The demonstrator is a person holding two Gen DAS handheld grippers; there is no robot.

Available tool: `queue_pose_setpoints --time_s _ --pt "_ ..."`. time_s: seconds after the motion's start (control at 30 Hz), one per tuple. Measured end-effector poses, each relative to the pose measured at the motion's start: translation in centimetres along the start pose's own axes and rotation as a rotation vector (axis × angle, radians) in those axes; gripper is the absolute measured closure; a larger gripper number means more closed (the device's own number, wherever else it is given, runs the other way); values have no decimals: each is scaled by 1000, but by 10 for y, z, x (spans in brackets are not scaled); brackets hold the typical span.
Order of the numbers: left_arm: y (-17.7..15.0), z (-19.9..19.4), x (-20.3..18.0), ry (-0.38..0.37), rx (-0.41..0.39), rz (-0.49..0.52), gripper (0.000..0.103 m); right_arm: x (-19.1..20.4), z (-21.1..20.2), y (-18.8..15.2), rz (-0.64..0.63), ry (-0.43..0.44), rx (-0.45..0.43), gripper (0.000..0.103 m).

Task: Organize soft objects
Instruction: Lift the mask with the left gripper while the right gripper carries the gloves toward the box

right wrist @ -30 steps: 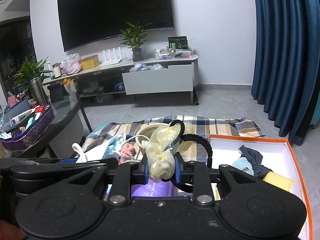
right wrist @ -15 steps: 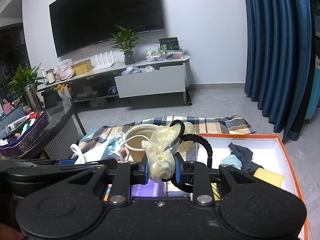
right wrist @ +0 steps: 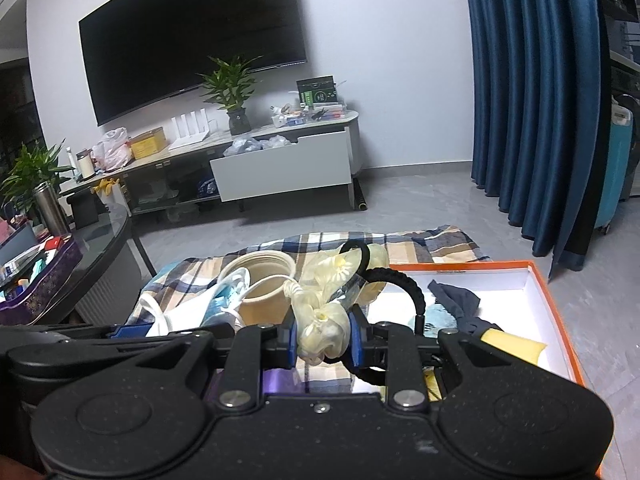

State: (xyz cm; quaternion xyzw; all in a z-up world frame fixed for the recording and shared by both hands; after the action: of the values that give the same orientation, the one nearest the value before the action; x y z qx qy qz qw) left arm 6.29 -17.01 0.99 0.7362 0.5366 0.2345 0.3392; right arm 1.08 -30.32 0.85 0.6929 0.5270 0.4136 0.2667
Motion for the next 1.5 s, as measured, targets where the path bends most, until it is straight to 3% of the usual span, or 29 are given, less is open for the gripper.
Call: queue_pose_setpoints --time_s 0.8,1.5 --pt "-4 7 -37 -49 5 77 51 -34 -14 -1 65 -60 -21 72" --pt "-6 22 -81 -118 28 163 51 -93 -27 -3 144 -150 -42 71"
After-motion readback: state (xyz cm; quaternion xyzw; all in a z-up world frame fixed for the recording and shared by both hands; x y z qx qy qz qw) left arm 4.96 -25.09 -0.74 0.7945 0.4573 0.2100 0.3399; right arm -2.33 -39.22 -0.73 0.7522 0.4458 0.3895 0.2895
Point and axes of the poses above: each gripper's, at about its wrist camera, not at the fingertips, and z roughly the way its jaws point, x to its left, y to its top, the point moved 3 cm from there along z, roughly the way its jaws point, and after that the axes turned 11 degrees about y, right-handed, at the moved point
